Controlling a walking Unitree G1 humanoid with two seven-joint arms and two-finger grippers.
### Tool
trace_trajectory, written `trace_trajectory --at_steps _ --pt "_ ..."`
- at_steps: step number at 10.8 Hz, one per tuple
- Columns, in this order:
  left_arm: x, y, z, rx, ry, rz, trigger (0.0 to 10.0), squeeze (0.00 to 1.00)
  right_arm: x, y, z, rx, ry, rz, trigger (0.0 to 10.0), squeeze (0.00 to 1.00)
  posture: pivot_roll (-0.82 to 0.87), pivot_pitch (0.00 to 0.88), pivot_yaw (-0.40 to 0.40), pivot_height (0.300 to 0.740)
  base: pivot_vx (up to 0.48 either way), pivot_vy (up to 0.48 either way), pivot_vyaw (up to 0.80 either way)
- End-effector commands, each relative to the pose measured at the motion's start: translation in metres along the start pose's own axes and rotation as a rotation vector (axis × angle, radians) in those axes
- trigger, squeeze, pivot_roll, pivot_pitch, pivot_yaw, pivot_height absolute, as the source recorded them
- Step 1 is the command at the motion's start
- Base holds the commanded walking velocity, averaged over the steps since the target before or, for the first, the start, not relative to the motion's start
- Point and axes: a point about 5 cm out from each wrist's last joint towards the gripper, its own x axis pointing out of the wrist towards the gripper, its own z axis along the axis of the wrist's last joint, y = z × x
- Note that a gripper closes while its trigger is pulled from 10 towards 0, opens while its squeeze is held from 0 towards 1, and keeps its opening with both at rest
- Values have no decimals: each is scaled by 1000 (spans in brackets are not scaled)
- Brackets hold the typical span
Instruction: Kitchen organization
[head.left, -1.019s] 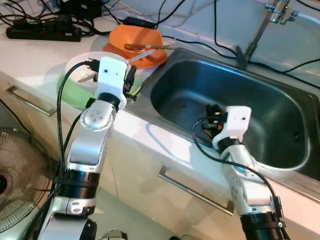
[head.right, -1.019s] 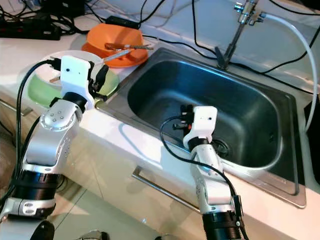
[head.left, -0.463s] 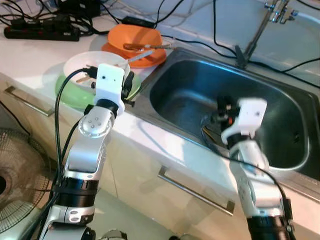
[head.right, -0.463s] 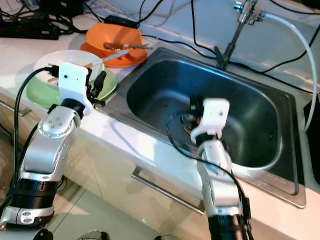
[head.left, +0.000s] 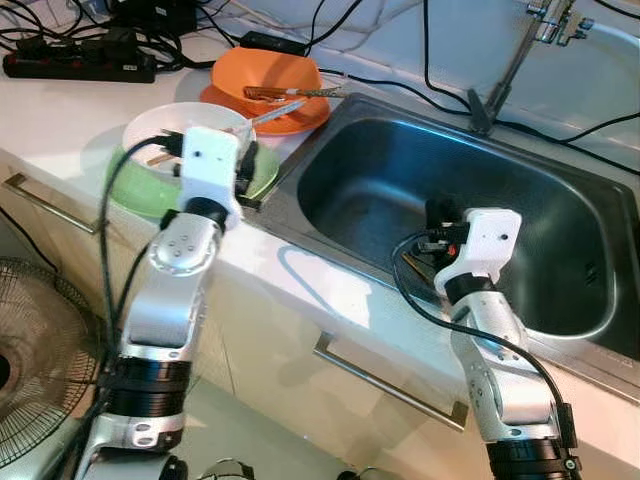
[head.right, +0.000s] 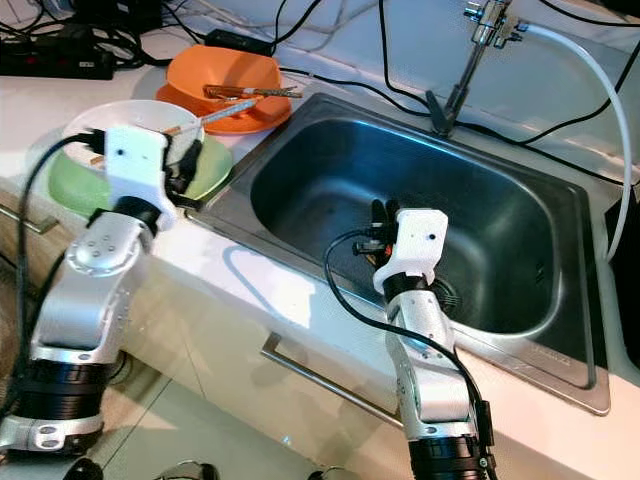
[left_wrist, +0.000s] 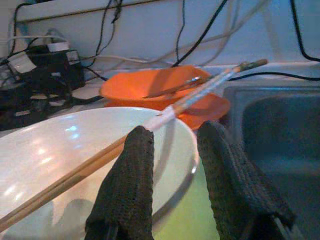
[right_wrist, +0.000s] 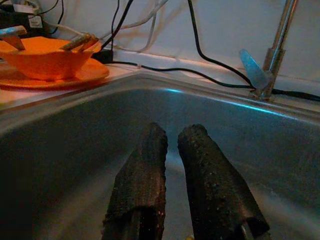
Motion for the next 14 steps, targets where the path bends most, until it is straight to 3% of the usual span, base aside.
trace_trajectory --at_steps 1,6,8,10,12,13,14 --pt "-4 3 -2 1 14 18 10000 0 -2 -3 -4 -10 14 -10 10000 0 -85 76 -111 740 0 0 0" --pt "-19 30 -6 64 50 104 10000 0 0 -1 -6 -12 22 -3 10000 0 -71 68 -116 740 0 0 0" --pt "-10 31 18 103 -32 85 10000 0 3 -2 -5 -12 15 -7 10000 0 -70 66 -117 740 0 0 0" --pt "-2 11 53 197 -182 -51 10000 0 5 -5 -2 -13 2 -22 10000 0 -71 66 -114 740 0 0 0" --pt "-5 -10 68 303 -270 -213 10000 0 5 -6 -3 -12 1 -27 10000 0 -71 66 -112 740 0 0 0" --pt "-20 -33 65 494 -297 -512 10000 0 5 -5 -4 -10 2 -26 10000 0 -62 53 -110 740 0 0 0" --pt "-26 -36 59 603 -292 -600 10000 0 6 -3 -5 -6 2 -24 10000 0 -59 48 -109 740 0 0 0"
